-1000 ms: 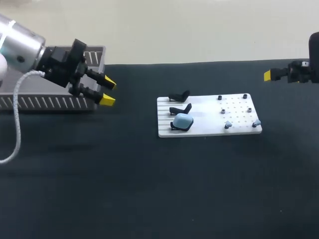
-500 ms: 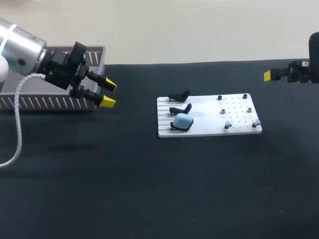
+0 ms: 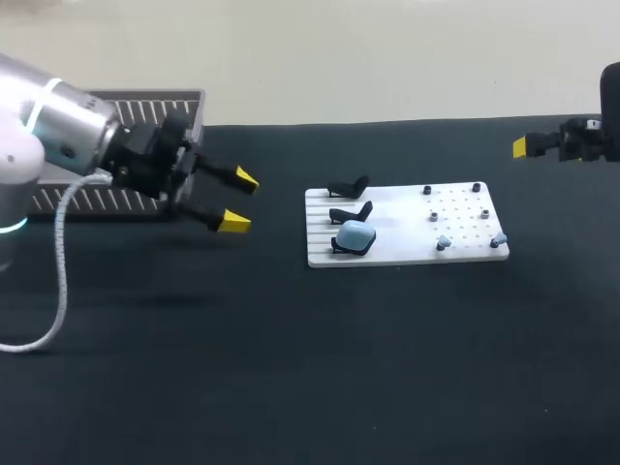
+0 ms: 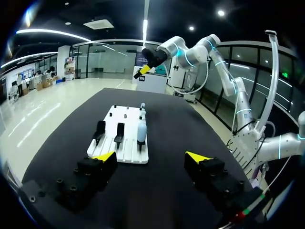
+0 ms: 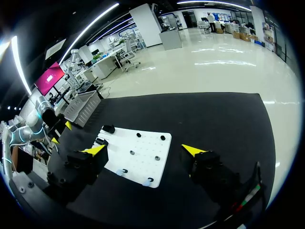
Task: Pick up each earbud case from the left stands, insert the matching earbuds, close the lid, and place the case in the box.
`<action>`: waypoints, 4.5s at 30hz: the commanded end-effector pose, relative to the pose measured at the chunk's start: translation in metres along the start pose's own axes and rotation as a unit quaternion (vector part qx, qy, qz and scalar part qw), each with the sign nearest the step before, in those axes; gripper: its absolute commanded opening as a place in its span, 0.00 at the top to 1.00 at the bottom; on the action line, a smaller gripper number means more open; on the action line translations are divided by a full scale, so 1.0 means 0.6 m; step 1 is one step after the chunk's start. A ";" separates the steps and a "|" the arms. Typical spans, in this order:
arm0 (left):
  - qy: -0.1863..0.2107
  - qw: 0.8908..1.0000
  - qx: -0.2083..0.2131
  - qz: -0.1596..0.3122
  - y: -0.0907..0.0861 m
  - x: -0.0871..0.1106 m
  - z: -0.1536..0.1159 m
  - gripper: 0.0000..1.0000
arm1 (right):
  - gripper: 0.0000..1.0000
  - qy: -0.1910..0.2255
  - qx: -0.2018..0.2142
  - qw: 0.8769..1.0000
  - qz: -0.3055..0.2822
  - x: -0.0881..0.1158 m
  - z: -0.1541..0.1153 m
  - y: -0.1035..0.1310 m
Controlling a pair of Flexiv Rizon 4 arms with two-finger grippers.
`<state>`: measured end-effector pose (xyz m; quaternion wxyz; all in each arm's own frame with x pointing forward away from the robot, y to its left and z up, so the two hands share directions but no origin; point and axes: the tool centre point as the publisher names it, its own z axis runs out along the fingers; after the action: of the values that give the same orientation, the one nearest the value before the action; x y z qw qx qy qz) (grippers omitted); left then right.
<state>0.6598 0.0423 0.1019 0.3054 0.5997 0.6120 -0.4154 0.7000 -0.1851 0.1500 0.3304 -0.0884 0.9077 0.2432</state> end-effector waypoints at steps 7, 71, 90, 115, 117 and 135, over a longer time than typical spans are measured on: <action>0.037 0.999 0.023 0.017 0.040 -0.017 0.051 0.00 | 0.00 0.000 0.000 1.000 0.000 0.000 0.000 0.000; -0.002 0.998 0.027 0.056 0.045 0.009 0.210 0.13 | 0.00 0.000 0.000 1.000 0.000 0.000 0.000 0.000; -0.004 0.998 0.028 0.062 0.046 0.002 0.241 0.22 | 0.00 0.000 0.000 1.000 0.000 0.000 0.000 0.000; -0.011 0.998 0.024 0.059 0.046 0.003 0.271 0.54 | 0.00 0.000 0.000 1.000 0.000 0.000 0.000 0.000; -0.011 0.998 0.024 0.060 0.045 0.003 0.271 0.55 | 0.00 0.000 0.000 1.000 0.000 0.000 0.000 0.000; -0.013 0.997 0.007 0.078 0.027 -0.010 0.249 1.00 | 0.00 0.000 0.000 1.000 0.000 0.000 0.000 0.000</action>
<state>0.6667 -0.0963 0.0286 0.3280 0.6453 0.5545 -0.4105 0.7000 -0.1850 0.1500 0.3304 -0.0884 0.9077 0.2432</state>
